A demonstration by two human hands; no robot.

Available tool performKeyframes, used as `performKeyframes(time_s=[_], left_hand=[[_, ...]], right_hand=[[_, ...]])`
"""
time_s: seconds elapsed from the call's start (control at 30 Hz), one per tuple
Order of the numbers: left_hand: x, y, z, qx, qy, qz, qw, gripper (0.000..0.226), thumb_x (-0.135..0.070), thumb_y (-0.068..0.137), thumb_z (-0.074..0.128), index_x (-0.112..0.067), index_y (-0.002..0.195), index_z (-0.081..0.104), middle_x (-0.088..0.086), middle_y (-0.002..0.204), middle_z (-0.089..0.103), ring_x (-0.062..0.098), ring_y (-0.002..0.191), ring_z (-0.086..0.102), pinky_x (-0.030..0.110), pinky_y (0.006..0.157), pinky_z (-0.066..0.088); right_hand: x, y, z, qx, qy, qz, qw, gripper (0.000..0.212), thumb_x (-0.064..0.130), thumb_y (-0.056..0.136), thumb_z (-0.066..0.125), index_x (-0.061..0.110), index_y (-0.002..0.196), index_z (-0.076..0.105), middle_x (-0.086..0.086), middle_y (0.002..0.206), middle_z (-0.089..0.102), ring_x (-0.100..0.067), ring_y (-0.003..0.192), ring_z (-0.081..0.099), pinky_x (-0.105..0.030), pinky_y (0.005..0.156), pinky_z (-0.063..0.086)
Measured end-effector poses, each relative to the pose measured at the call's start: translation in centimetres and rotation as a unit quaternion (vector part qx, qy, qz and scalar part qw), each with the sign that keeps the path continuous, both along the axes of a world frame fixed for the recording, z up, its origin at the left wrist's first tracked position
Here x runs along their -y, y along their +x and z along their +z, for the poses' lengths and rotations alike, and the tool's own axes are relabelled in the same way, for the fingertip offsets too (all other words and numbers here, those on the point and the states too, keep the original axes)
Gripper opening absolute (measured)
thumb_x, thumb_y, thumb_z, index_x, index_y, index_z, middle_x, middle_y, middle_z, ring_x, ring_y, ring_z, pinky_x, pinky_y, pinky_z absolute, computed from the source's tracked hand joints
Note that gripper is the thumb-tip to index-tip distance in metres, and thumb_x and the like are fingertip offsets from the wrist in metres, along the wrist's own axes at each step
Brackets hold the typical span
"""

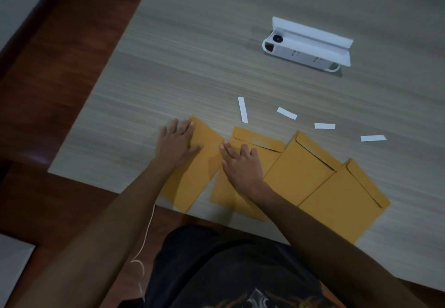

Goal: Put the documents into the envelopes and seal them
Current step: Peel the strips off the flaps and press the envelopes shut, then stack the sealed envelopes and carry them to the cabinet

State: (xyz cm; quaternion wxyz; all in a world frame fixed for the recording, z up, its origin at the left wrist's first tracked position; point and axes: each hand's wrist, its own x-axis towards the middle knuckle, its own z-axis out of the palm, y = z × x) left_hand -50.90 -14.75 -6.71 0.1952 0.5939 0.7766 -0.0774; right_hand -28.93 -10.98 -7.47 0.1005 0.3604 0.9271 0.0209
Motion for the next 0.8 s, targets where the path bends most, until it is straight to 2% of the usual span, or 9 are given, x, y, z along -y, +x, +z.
performKeyframes(time_s=[0.07, 0.17, 0.27, 0.4, 0.47, 0.57, 0.63, 0.7, 0.8], left_hand=[[0.1, 0.7, 0.2, 0.033, 0.045, 0.048, 0.997, 0.089, -0.063, 0.084, 0.059, -0.013, 0.151, 0.030, 0.009, 0.160, 0.023, 0.030, 0.147, 0.018, 0.045, 0.115, 0.022], [0.7, 1.2, 0.8, 0.064, 0.098, 0.153, 0.981, 0.098, -0.058, 0.062, 0.083, -0.009, 0.137, 0.043, 0.019, 0.138, 0.042, 0.035, 0.128, 0.038, 0.044, 0.101, 0.039], [0.5, 0.9, 1.2, 0.069, 0.081, 0.205, 0.973, 0.105, -0.058, 0.049, 0.089, -0.011, 0.131, 0.043, 0.020, 0.123, 0.044, 0.035, 0.115, 0.043, 0.044, 0.092, 0.042], [-0.2, -0.5, 1.3, 0.082, 0.013, 0.284, 0.955, 0.127, -0.058, 0.039, 0.093, -0.011, 0.140, 0.031, 0.025, 0.134, 0.042, 0.041, 0.126, 0.041, 0.047, 0.100, 0.039], [-0.6, -1.4, 1.4, 0.115, 0.012, 0.331, 0.937, 0.128, -0.052, 0.039, 0.095, -0.005, 0.140, 0.031, 0.026, 0.135, 0.047, 0.042, 0.126, 0.045, 0.047, 0.100, 0.041], [-0.8, -3.3, 1.9, 0.175, 0.000, 0.383, 0.907, 0.104, -0.039, 0.056, 0.094, -0.001, 0.136, 0.040, 0.022, 0.134, 0.054, 0.039, 0.124, 0.052, 0.047, 0.100, 0.044], [-1.2, -4.0, 2.6, 0.239, 0.004, 0.351, 0.905, 0.067, -0.030, 0.066, 0.089, -0.005, 0.121, 0.060, 0.019, 0.119, 0.065, 0.034, 0.110, 0.063, 0.047, 0.094, 0.051], [-2.1, -4.1, 3.8, 0.309, 0.011, 0.323, 0.895, 0.037, -0.019, 0.076, 0.083, -0.008, 0.109, 0.069, 0.016, 0.105, 0.070, 0.030, 0.095, 0.067, 0.043, 0.087, 0.054], [-4.0, -4.2, 5.6, 0.392, 0.015, 0.323, 0.861, 0.023, -0.011, 0.080, 0.078, -0.013, 0.101, 0.070, 0.010, 0.101, 0.071, 0.025, 0.088, 0.067, 0.042, 0.090, 0.053]], right_hand=[[0.0, 0.2, -0.1, -0.003, 0.001, 0.001, 1.000, 0.052, 0.042, 0.098, 0.046, 0.021, 0.145, 0.042, 0.004, 0.151, 0.043, -0.031, 0.101, 0.053, -0.042, 0.074, 0.043], [0.2, 0.5, -0.3, -0.021, 0.001, 0.001, 1.000, 0.054, 0.044, 0.096, 0.051, 0.022, 0.145, 0.042, 0.004, 0.151, 0.043, -0.029, 0.098, 0.054, -0.041, 0.072, 0.045], [0.6, 0.5, -0.2, -0.040, -0.008, -0.011, 0.999, 0.058, 0.039, 0.096, 0.052, 0.021, 0.149, 0.036, 0.000, 0.154, 0.038, -0.029, 0.098, 0.053, -0.041, 0.074, 0.045], [0.6, 1.7, 0.6, -0.085, -0.036, -0.068, 0.993, 0.062, 0.034, 0.095, 0.052, 0.018, 0.151, 0.031, -0.002, 0.156, 0.035, -0.030, 0.104, 0.051, -0.042, 0.083, 0.045], [0.4, 3.4, 1.2, -0.122, -0.062, -0.136, 0.981, 0.064, 0.034, 0.095, 0.050, 0.015, 0.151, 0.027, -0.004, 0.153, 0.039, -0.029, 0.111, 0.048, -0.041, 0.091, 0.045], [0.2, 6.7, 1.4, -0.183, -0.075, -0.242, 0.950, 0.063, 0.034, 0.092, 0.053, 0.012, 0.147, 0.032, -0.008, 0.140, 0.051, -0.030, 0.114, 0.046, -0.042, 0.095, 0.046], [0.2, 8.7, 1.0, -0.173, -0.071, -0.276, 0.943, 0.064, 0.038, 0.093, 0.051, 0.008, 0.147, 0.033, -0.010, 0.144, 0.049, -0.032, 0.117, 0.045, -0.044, 0.097, 0.045], [0.2, 10.4, 0.4, -0.141, -0.068, -0.284, 0.946, 0.066, 0.043, 0.095, 0.047, 0.007, 0.149, 0.033, -0.010, 0.151, 0.042, -0.032, 0.119, 0.043, -0.043, 0.101, 0.042], [0.0, 11.9, -0.2, -0.127, -0.061, -0.278, 0.950, 0.067, 0.045, 0.096, 0.045, 0.006, 0.149, 0.033, -0.010, 0.150, 0.043, -0.032, 0.120, 0.045, -0.042, 0.103, 0.041]])
